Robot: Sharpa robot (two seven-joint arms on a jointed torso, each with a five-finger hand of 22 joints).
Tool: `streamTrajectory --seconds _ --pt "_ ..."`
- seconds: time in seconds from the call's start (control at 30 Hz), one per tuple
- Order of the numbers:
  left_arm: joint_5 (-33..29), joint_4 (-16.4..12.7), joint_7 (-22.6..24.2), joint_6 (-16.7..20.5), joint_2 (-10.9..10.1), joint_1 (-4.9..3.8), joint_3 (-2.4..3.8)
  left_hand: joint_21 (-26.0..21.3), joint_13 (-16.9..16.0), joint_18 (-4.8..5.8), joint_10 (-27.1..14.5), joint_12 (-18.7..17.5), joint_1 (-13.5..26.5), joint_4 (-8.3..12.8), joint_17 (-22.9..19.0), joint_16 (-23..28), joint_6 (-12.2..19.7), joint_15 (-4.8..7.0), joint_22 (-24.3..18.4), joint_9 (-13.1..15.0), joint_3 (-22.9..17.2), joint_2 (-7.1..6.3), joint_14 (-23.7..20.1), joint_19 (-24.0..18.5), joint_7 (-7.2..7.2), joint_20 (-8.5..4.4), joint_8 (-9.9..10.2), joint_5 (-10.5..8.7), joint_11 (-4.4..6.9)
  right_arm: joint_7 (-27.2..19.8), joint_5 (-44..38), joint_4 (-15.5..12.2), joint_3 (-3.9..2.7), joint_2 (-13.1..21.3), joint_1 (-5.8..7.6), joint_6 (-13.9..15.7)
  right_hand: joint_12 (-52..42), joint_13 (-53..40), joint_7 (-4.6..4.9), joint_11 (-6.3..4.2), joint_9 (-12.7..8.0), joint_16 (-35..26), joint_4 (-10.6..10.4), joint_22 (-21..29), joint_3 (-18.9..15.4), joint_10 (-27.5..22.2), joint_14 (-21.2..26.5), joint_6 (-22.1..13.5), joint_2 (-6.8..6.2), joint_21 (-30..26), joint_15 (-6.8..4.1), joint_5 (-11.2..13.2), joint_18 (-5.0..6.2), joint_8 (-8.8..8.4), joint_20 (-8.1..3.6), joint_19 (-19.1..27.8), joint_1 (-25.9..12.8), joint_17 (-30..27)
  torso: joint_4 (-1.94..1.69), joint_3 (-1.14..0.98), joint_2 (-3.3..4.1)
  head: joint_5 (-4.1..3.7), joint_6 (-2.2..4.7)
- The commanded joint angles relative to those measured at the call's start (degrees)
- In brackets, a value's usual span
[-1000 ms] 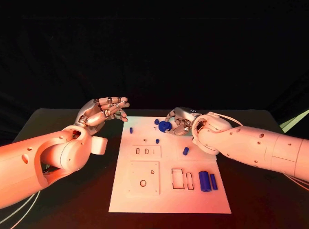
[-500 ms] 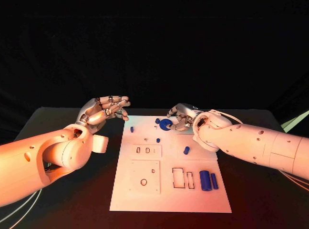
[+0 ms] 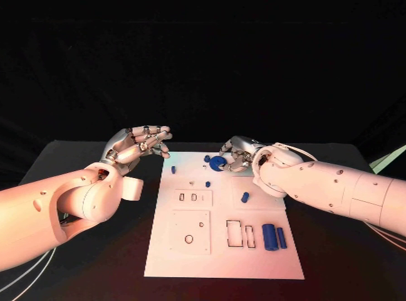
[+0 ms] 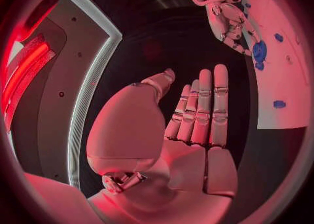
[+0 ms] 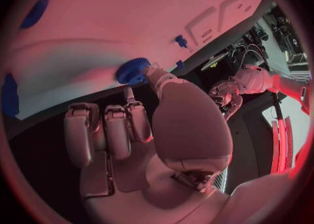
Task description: Assemble the parts on the task board
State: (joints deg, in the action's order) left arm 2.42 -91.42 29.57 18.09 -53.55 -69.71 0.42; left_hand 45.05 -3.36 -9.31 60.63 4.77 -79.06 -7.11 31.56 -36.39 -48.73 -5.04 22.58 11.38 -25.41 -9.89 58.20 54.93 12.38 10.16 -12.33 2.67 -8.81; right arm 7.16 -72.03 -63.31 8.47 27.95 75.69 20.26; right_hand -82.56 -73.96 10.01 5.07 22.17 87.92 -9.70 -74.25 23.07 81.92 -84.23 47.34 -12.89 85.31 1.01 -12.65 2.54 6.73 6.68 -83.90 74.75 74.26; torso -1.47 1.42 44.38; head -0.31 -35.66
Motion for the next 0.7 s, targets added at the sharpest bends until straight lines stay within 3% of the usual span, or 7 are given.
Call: streamTrajectory --seconds 0.03,0.43,0.7 --pt "0.05 -0.05 0.08 -0.23 0.19 -0.07 0.05 1.21 -0.81 -1.18 0.44 -0.53 0.96 0.22 0.89 -0.83 -0.13 0.22 1.05 1.04 -3.73 0.02 -0.75 -0.85 0.04 -0.20 -0.56 0.58 -0.02 0.10 -0.25 0.53 -0.01 -0.52 0.00 -0.66 0.00 -6.22 0.33 0.33 0.02 0.91 0.09 -11.95 -0.80 0.25 -5.09 0.52 0.91 0.66 0.12 -0.85 -1.23 -0.18 0.49 -3.07 0.91 12.82 -0.03 -0.05 0.03 0.01 0.00" --pt "0.05 0.05 0.06 -0.32 0.37 -0.07 0.05 1.21 -0.81 -1.18 0.44 -0.53 0.96 0.22 0.89 -0.83 -0.13 0.22 1.05 1.04 -3.73 0.02 -0.75 -0.85 0.04 -0.20 -0.56 0.58 -0.02 0.26 -0.36 2.83 0.00 -2.12 -0.20 -1.10 0.00 -6.22 0.34 0.34 0.06 0.92 -0.02 -11.94 -0.71 0.25 -5.10 0.66 1.03 0.65 0.12 -0.72 -1.23 -0.13 0.49 -3.06 0.73 12.84 -0.04 -0.03 0.01 0.05 0.01" --pt "0.05 0.10 0.04 -0.33 0.40 -0.07 0.05 1.21 -0.81 -1.18 0.44 -0.53 0.96 0.22 0.89 -0.83 -0.13 0.22 1.05 1.04 -3.73 0.02 -0.75 -0.85 0.04 -0.20 -0.56 0.58 -0.02 0.40 -0.44 3.35 0.04 -2.58 -0.40 -2.33 -0.37 -6.78 0.08 0.10 0.54 0.92 0.11 -12.02 1.40 0.68 -5.09 2.95 2.44 0.65 -0.06 0.99 -1.23 0.84 0.36 -3.09 0.27 12.82 0.07 -0.03 0.00 0.18 -0.13"
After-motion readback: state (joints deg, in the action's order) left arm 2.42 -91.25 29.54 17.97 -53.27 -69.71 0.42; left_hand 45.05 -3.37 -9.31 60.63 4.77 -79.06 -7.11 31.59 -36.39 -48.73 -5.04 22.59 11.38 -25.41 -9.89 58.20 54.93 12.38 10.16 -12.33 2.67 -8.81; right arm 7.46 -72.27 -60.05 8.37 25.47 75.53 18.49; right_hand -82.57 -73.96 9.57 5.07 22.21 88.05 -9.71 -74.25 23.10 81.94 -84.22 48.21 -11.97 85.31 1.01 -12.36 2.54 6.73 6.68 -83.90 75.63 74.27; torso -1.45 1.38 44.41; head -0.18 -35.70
